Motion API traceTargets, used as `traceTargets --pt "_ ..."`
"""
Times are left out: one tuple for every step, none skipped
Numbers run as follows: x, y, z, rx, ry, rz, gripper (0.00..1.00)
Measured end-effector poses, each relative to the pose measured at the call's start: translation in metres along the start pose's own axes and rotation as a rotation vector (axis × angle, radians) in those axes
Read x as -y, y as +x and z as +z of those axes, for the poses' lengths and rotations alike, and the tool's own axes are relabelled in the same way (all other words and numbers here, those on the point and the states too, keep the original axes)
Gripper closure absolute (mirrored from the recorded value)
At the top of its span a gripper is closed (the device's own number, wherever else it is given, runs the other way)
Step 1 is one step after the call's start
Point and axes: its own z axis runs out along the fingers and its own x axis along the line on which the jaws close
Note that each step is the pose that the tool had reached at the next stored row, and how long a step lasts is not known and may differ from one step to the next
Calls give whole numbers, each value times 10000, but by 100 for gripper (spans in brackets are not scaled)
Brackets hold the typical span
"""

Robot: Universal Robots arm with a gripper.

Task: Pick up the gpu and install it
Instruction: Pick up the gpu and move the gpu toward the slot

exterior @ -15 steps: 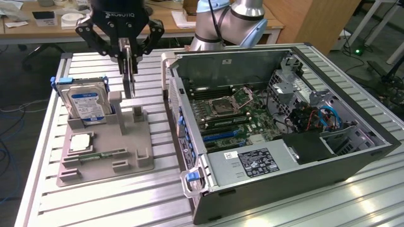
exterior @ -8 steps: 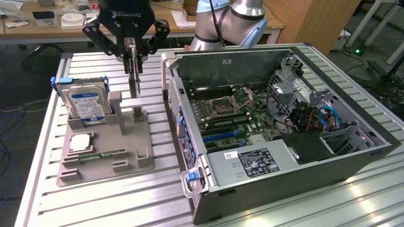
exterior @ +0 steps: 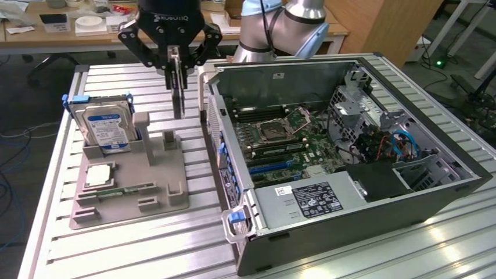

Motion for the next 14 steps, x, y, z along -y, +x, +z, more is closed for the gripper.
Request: traceTargets --pt "-1 -26 0 0 0 0 72" --pt "-3 -50 -1 0 0 0 72" --pt "-4 -75 -1 0 0 -2 72" --pt "-5 -98 -2 -1 0 -2 72" --pt "-6 -121 -2 -1 0 -2 72" --pt "-8 -144 -2 0 1 -1 72" --pt "-9 -167 -3 -1 1 0 72" --pt "-11 -191 -3 0 1 0 72" --pt "-12 -214 -3 -1 0 0 72" --pt "-13 -236 -4 -1 0 0 72" --pt "-14 -259 -4 0 0 -1 72" --pt "-16 -282 -4 0 0 -1 72" --pt "-17 -305 -4 0 0 -1 72" --pt "-18 -328 -5 0 0 -1 72"
